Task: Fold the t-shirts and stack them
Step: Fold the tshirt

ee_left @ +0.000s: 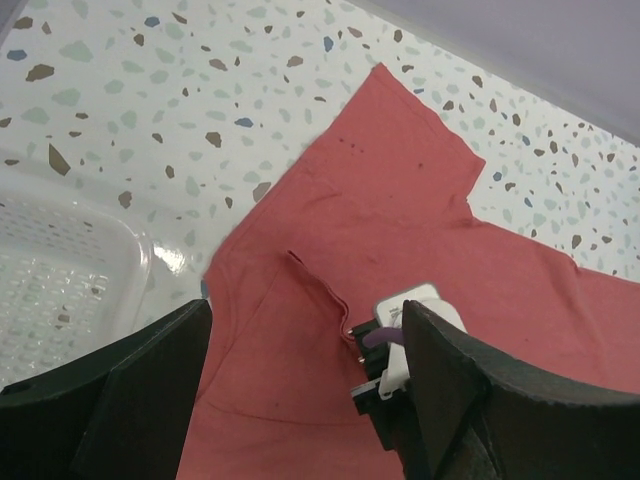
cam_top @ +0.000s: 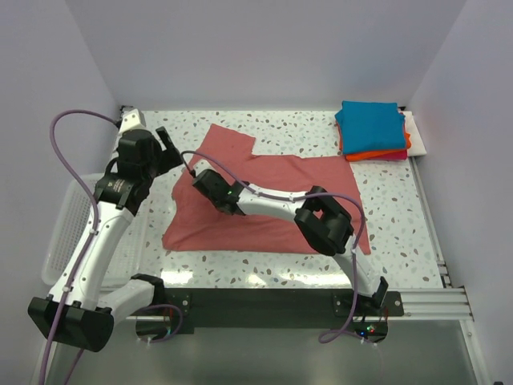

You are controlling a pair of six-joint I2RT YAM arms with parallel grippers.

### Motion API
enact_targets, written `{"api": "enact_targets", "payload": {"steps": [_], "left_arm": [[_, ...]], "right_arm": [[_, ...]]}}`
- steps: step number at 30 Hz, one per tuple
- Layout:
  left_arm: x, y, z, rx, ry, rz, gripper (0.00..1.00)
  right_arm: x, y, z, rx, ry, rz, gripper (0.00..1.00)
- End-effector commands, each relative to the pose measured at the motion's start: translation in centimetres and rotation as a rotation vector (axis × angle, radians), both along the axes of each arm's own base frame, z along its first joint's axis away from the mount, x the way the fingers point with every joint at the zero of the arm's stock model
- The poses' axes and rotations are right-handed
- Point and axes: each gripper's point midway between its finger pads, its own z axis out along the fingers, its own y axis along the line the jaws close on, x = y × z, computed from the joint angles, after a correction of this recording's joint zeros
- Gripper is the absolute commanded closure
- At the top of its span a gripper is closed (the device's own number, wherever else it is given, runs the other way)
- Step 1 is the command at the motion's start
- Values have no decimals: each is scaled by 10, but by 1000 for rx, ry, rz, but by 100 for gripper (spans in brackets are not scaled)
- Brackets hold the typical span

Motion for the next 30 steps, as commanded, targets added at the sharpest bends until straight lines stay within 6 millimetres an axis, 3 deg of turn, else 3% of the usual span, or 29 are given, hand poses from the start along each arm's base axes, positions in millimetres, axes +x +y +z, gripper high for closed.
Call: {"api": "enact_targets", "payload": {"steps": [1, 6, 9, 12, 13, 16, 17, 19, 20, 21, 22, 24, 25, 26, 27, 28, 30], "left_arm": [[4, -3, -8, 3, 13, -28, 18], [8, -6, -18, -2, 32, -35, 18], [12, -12, -25, -13, 34, -55, 17], [22, -18, -33, -30, 42, -74, 16], [27, -20, -41, -34, 62, -75, 15], [51, -23, -47, -51, 57, -41, 16], [63, -24, -45, -57, 30, -32, 15], [89, -26, -56, -54, 41, -11, 15], [103, -27, -54, -49, 15, -7, 16], [116, -28, -56, -37, 8, -8, 16], [138, -29, -64, -7, 8, -7, 16], [162, -28, -70, 37, 9, -1, 16], [178, -29, -98, 72, 57, -6, 17], [198, -28, -83, 103, 19, -7, 16], [209, -27, -88, 121, 27, -10, 16], [231, -31, -97, 148, 33, -26, 17], [251, -37, -107, 165, 43, -56, 18]], "right_arm": [[19, 0, 15, 47, -42, -58, 90], [27, -11, 13, 56, -35, -98, 81], [32, -20, 19, 60, -50, -129, 66], [43, -39, 30, 74, -62, -189, 46], [46, -47, 41, 92, -68, -208, 27], [61, -79, 63, 198, -42, -309, 1], [74, -100, 67, 229, -31, -361, 1], [77, -116, 68, 305, 44, -378, 1], [89, -140, 78, 351, 56, -435, 1], [91, -149, 80, 376, 72, -450, 1], [96, -170, 81, 396, 90, -493, 1], [99, -190, 84, 411, 93, -533, 2], [96, -201, 80, 411, 103, -553, 4], [95, -208, 81, 430, 110, -567, 5], [100, -220, 93, 472, 78, -584, 7], [96, -228, 87, 472, 88, -598, 9], [100, -243, 90, 498, 80, -625, 16]]}}
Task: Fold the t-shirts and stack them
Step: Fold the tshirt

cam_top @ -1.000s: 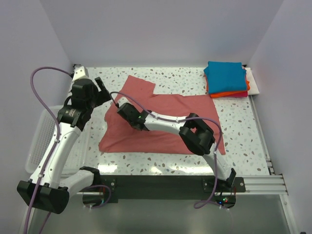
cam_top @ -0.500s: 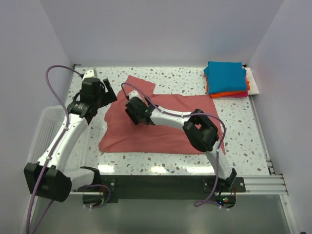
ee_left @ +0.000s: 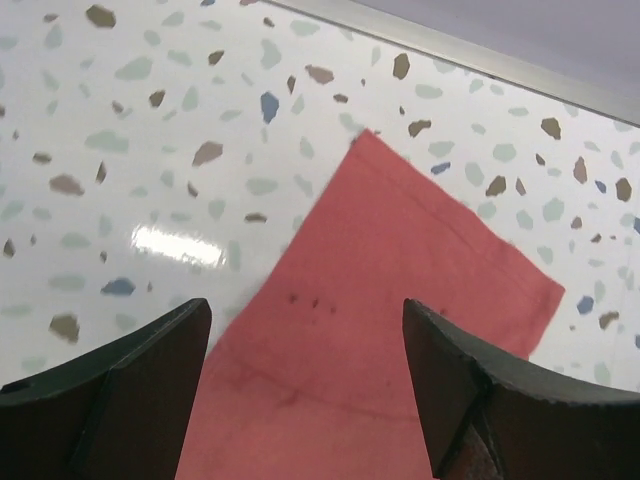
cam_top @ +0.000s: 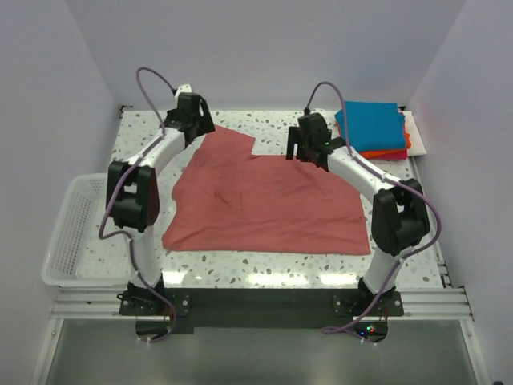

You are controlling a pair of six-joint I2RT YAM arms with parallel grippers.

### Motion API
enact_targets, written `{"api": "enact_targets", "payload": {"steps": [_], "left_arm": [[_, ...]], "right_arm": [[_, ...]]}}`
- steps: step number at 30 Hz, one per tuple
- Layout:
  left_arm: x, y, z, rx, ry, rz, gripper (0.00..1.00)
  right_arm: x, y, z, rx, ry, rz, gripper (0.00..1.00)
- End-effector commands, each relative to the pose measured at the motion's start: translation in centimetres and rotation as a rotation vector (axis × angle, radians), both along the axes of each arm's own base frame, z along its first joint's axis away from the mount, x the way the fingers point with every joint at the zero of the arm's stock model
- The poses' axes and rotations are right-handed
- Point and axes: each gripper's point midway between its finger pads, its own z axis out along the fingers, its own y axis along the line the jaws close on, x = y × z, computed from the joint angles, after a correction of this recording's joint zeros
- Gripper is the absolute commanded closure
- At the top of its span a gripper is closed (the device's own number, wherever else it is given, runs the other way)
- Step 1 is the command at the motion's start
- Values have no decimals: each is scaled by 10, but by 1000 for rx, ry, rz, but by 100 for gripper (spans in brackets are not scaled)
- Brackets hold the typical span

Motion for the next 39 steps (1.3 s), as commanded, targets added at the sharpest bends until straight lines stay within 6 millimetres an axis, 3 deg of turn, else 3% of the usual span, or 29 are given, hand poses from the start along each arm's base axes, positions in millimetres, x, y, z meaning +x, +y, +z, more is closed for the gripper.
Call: {"api": "enact_targets", "payload": {"steps": [1, 7, 10, 17, 22, 30, 32, 34, 35, 39], "left_arm": [[62, -1, 14, 76, -107, -49, 19], [110, -11, -38, 82, -74, -74, 20], [123, -20, -57, 56, -76, -111, 20], [136, -27, -79, -12, -104, -128, 26], [135, -36, -93, -55, -87, -153, 44], [134, -46, -86, -98, -93, -194, 75], [136, -48, -75, -106, -116, -201, 83], [135, -49, -60, -110, -140, -205, 88], [137, -49, -53, -111, -157, -202, 93], [133, -49, -23, -112, -207, -212, 100]], "right_arm": [[-7, 8, 12, 110, -25, 13, 21], [3, -17, 24, 152, -65, -34, 26], [7, -32, 26, 150, -73, -61, 26], [13, -75, 24, 159, -82, -145, 26], [15, -95, 21, 156, -78, -187, 26], [26, -128, -3, 150, -22, -248, 27], [29, -133, -18, 137, 13, -248, 27], [36, -132, -22, 137, 26, -225, 28], [37, -134, -37, 131, 58, -224, 28], [46, -134, -54, 111, 99, -211, 32]]}}
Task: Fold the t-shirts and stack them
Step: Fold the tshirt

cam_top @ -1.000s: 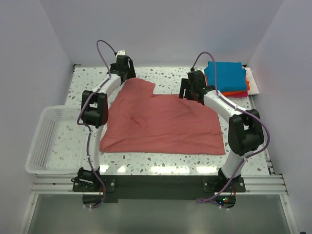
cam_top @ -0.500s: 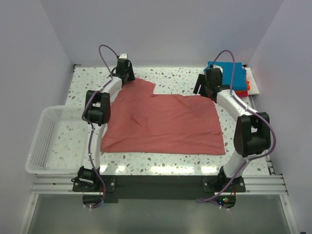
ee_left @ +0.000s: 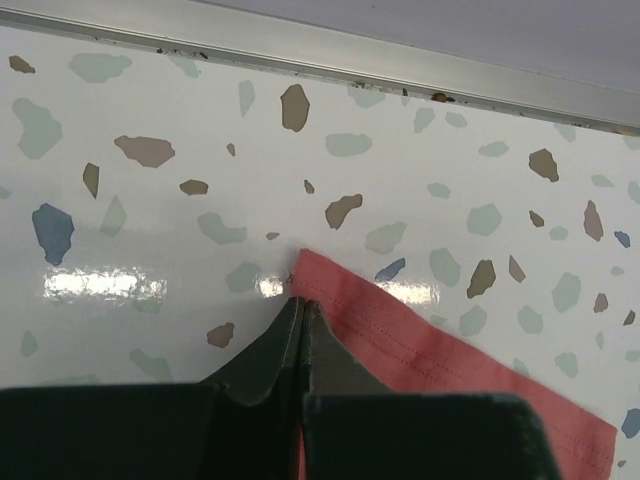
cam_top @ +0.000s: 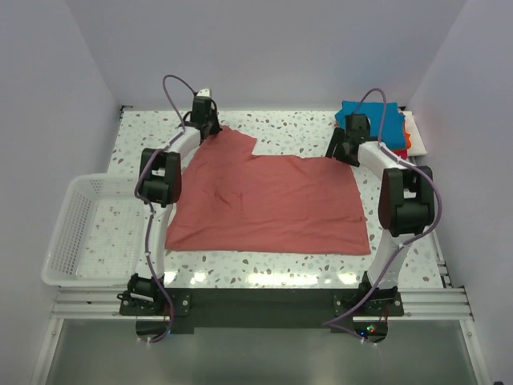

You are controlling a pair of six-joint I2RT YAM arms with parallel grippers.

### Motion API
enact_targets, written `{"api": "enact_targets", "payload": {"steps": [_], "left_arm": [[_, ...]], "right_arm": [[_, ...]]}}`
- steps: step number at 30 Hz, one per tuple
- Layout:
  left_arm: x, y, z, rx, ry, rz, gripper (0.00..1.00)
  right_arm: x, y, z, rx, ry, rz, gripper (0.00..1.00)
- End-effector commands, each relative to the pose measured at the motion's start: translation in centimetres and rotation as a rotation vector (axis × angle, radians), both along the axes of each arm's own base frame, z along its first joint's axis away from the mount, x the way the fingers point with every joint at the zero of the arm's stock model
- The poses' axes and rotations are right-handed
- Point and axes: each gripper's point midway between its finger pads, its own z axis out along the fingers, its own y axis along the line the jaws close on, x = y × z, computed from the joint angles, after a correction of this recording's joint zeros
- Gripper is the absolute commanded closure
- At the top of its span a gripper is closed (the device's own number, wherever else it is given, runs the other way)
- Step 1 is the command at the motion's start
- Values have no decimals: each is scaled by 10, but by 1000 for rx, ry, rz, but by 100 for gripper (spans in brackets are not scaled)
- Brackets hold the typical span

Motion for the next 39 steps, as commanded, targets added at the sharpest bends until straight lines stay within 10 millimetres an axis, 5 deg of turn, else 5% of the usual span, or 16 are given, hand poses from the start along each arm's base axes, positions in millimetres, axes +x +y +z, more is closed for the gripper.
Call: {"api": "enact_targets", "payload": {"steps": [1, 17, 25, 31, 34, 39], "left_arm": [[13, 1, 89, -47, -186, -5, 100], [0, -1, 114, -81, -235, -20, 100], [-4, 1, 122, -89, -246, -21, 100], [-10, 4, 126, -95, -250, -21, 100], [-12, 6, 132, -95, -256, -18, 100], [-19, 11, 151, -100, -288, -10, 100]], "right_arm": [[17, 2, 7, -11, -24, 27, 32], [44, -24, -16, -139, -1, -65, 37], [40, -33, -32, -173, 53, -115, 46], [38, -34, -34, -171, 54, -127, 64], [39, -34, -28, -167, 47, -134, 83], [37, -32, -7, -147, 14, -143, 100]]}}
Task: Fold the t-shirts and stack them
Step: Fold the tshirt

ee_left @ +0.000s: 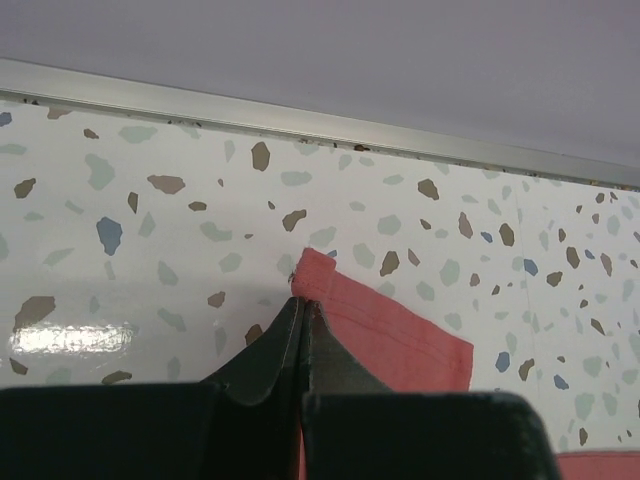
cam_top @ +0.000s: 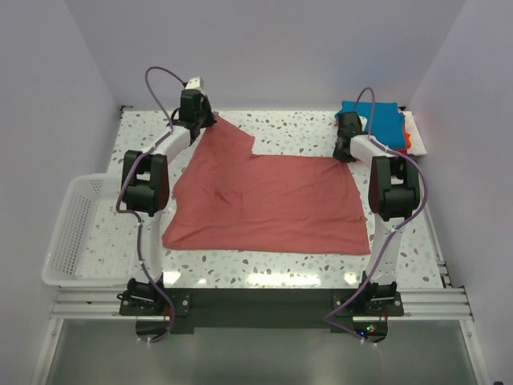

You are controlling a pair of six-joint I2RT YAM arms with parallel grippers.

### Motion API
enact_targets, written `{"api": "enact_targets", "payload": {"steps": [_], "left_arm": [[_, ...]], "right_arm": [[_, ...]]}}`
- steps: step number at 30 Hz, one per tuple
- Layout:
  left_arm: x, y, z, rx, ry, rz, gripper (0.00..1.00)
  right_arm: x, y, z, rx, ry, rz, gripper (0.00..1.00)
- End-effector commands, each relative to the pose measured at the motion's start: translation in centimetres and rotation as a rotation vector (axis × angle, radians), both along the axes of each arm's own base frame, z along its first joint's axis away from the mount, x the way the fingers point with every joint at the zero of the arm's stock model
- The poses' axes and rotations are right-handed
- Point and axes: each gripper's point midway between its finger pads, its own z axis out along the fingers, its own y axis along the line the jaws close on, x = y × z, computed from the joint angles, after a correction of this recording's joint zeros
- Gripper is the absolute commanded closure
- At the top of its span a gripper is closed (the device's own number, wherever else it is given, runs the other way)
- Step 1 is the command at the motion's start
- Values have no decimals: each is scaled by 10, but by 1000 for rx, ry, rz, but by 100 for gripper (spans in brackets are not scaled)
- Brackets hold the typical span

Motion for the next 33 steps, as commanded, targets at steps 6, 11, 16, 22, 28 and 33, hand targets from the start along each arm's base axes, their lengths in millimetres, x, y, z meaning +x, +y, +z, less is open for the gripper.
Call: {"api": "enact_targets", "payload": {"steps": [6, 11, 16, 22, 28, 33], "left_arm": [[-11, 9, 101, -59, -210, -4, 100], [-29, 12, 122, -82, -238, -3, 100], [-55, 14, 123, -111, -232, 1, 100], [-105, 21, 141, -176, -243, 31, 100], [-159, 26, 130, -255, -195, 68, 100], [-199, 33, 108, -277, -109, 106, 100]], "right_arm": [[2, -7, 67, -5, -124, -37, 100], [-8, -10, 84, -6, -147, -45, 100], [-28, -10, 80, -4, -119, -54, 100], [-57, -18, 86, -13, -118, -101, 100], [-92, -19, 94, -1, -128, -119, 100], [-122, -20, 95, 18, -130, -128, 100]]}}
